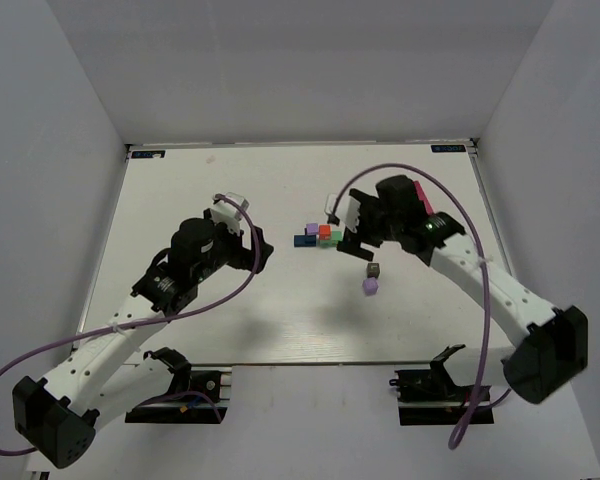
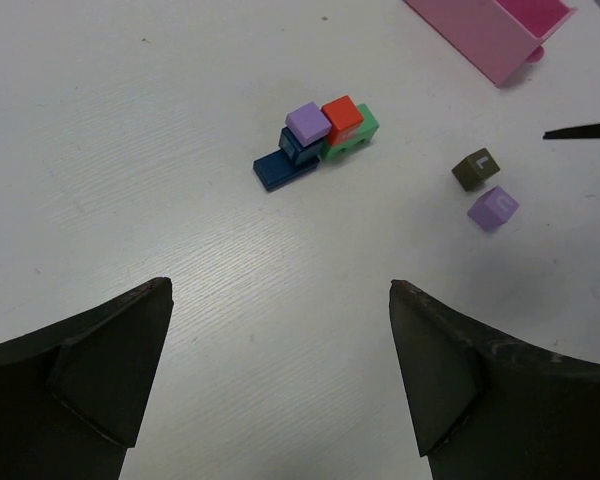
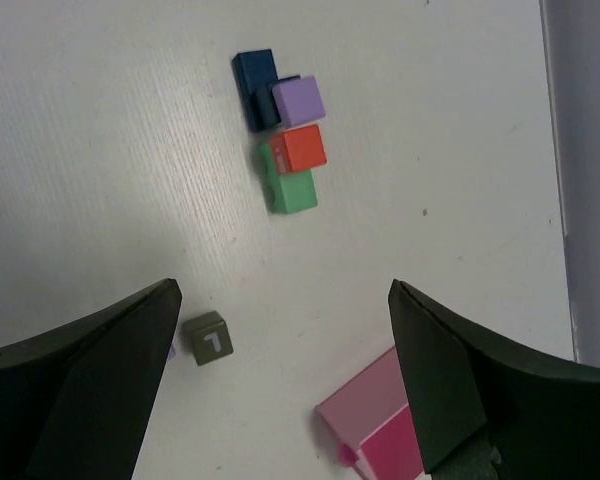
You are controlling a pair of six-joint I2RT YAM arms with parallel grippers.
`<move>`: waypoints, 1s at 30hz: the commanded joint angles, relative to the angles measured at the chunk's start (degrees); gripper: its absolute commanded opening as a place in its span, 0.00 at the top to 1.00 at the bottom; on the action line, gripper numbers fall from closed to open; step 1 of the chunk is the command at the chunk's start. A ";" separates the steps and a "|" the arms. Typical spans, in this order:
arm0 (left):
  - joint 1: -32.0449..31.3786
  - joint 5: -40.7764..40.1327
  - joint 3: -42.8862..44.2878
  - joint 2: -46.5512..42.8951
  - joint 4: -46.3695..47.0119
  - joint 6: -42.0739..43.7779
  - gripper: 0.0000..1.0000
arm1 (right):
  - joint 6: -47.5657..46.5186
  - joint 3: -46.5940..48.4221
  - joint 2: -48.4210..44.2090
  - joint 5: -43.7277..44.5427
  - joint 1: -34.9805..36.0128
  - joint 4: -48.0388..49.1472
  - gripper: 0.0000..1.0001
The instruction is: Build the wood block tower
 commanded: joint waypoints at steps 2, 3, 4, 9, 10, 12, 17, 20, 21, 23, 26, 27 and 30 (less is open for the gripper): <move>0.19 3.64 0.92 1.83 2.70 -1.86 0.00 | -2.82 -10.08 -9.30 -3.42 -2.07 5.74 0.12; 0.19 3.64 2.05 2.80 2.17 -2.90 0.00 | -3.35 -10.96 -10.28 -4.57 -3.38 5.03 0.15; 0.19 3.64 2.68 4.72 1.47 -3.44 0.00 | -7.19 -13.93 -12.11 -7.02 -3.65 4.15 0.21; -0.60 2.41 5.32 9.92 0.23 -4.59 0.00 | -17.50 -18.88 -16.09 -15.55 -5.76 -3.75 0.51; -0.60 1.54 6.10 10.62 -1.07 -4.59 0.00 | -18.21 -19.23 -16.00 -15.48 -5.85 -4.29 0.63; -0.60 0.49 6.81 12.20 -1.61 -5.11 0.00 | -19.79 -19.14 -15.21 -14.52 -6.73 -4.73 0.67; -0.60 -1.45 6.29 12.21 -3.55 -5.11 0.00 | -14.10 -15.81 -8.36 -7.33 -8.75 -1.31 0.60; -0.60 -1.98 5.15 9.93 -4.07 -4.59 0.00 | -14.17 -13.87 -3.26 -5.73 -9.80 -2.62 0.47; -0.60 -1.46 5.14 9.14 -3.38 -4.06 0.00 | -15.30 -13.78 -1.86 -4.94 -10.42 -2.89 0.44; -0.60 -0.76 4.35 7.30 -3.37 -4.06 0.00 | -16.28 -14.31 -0.97 -4.15 -11.56 -2.11 0.40; -0.60 -0.14 4.35 6.41 -2.84 -3.53 0.00 | -17.33 -14.31 1.48 -3.45 -13.05 -1.22 0.30; -0.60 -0.14 3.83 5.71 -2.84 -3.53 0.00 | -17.51 -13.70 3.23 -3.35 -13.41 -1.31 0.24; -0.60 0.48 3.82 4.57 -2.84 -3.53 0.00 | -18.12 -12.90 5.88 -3.70 -14.82 -1.13 0.17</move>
